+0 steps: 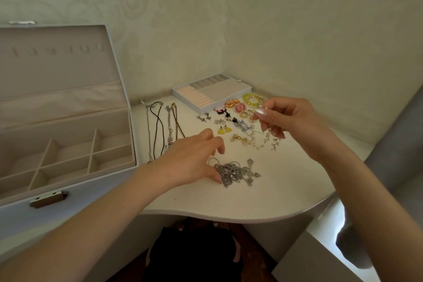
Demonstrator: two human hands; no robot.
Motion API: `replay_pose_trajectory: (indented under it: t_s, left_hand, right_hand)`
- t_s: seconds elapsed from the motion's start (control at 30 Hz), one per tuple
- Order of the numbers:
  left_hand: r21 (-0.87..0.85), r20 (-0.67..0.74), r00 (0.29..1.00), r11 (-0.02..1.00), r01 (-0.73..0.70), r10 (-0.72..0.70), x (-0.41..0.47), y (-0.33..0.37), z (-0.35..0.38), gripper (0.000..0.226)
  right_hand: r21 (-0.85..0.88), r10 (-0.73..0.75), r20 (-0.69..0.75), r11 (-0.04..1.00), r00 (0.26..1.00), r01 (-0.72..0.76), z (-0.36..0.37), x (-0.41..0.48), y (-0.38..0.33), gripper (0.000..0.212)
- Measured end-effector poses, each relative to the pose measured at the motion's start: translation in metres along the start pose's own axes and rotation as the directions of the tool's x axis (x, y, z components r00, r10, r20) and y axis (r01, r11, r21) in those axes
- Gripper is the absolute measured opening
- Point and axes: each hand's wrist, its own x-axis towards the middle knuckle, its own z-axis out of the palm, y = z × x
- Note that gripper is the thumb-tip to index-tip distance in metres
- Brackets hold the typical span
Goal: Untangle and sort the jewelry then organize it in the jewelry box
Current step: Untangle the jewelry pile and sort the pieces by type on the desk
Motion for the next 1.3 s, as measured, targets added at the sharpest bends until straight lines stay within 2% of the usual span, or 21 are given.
replay_pose_trajectory:
  t_s: [0.07,0.13,0.3,0.53,0.6,0.67,0.8,0.9,1.07,1.13,1.2,1.3]
  left_hand:
    - [0.026,0.055,0.993,0.995,0.1,-0.102,0.0,0.001,0.001,0.07]
    - [-0.035,0.107,0.984,0.989,0.145,-0.141,0.002,0.003,0.005,0.071]
    - [-0.19,0.089,0.993,0.977,0.093,-0.077,0.013,0.016,0.011,0.052]
    - [-0.374,0.046,0.999,0.927,0.0,0.018,0.031,0.043,0.022,0.048]
    - [-0.483,0.057,0.997,0.875,-0.013,0.046,0.033,0.047,0.024,0.044]
    - [-0.592,0.02,1.0,0.806,0.0,0.015,0.032,0.046,0.023,0.04]
    - [-0.714,-0.191,0.953,0.699,0.03,-0.236,0.028,0.04,0.008,0.045]
    - [-0.836,-0.229,0.95,0.543,-0.08,-0.213,0.027,0.035,-0.005,0.044]
    - [-0.85,-0.382,0.905,0.456,-0.264,-0.189,0.025,0.026,-0.021,0.004]
    - [-0.847,-0.398,0.898,0.451,-0.281,-0.189,0.023,0.019,-0.029,0.007]
    - [-0.868,-0.395,0.898,0.401,-0.294,-0.196,0.021,0.014,-0.035,0.014]
    - [-0.881,-0.411,0.887,0.341,-0.327,-0.212,0.018,0.011,-0.042,0.019]
  right_hand:
    - [-0.004,0.006,0.001,1.0,1.0,-0.006,-0.001,-0.001,0.0,0.023]
    - [-0.004,0.008,0.006,1.0,1.0,-0.008,-0.001,-0.001,0.0,0.022]
    - [0.015,0.016,0.009,1.0,1.0,-0.016,-0.003,-0.001,0.0,0.021]
    - [0.012,0.017,0.013,1.0,1.0,-0.017,-0.003,0.003,-0.001,0.013]
    - [0.018,0.013,0.015,1.0,1.0,-0.013,-0.004,0.004,-0.002,0.013]
    - [0.025,0.012,0.026,1.0,1.0,-0.013,-0.004,0.004,-0.003,0.015]
    - [-0.006,0.025,0.06,1.0,0.998,-0.025,-0.004,0.007,-0.003,0.017]
    - [-0.05,0.038,0.1,0.998,0.994,-0.033,0.001,0.012,-0.004,0.013]
    - [-0.011,0.016,0.108,1.0,0.994,-0.015,0.008,0.018,-0.012,0.007]
    - [0.025,0.006,0.081,1.0,0.997,-0.008,0.008,0.021,-0.016,0.005]
    - [0.048,-0.001,0.071,0.999,0.997,-0.002,0.009,0.024,-0.018,0.007]
    - [0.03,0.023,0.12,0.999,0.992,-0.027,0.014,0.025,-0.016,0.009]
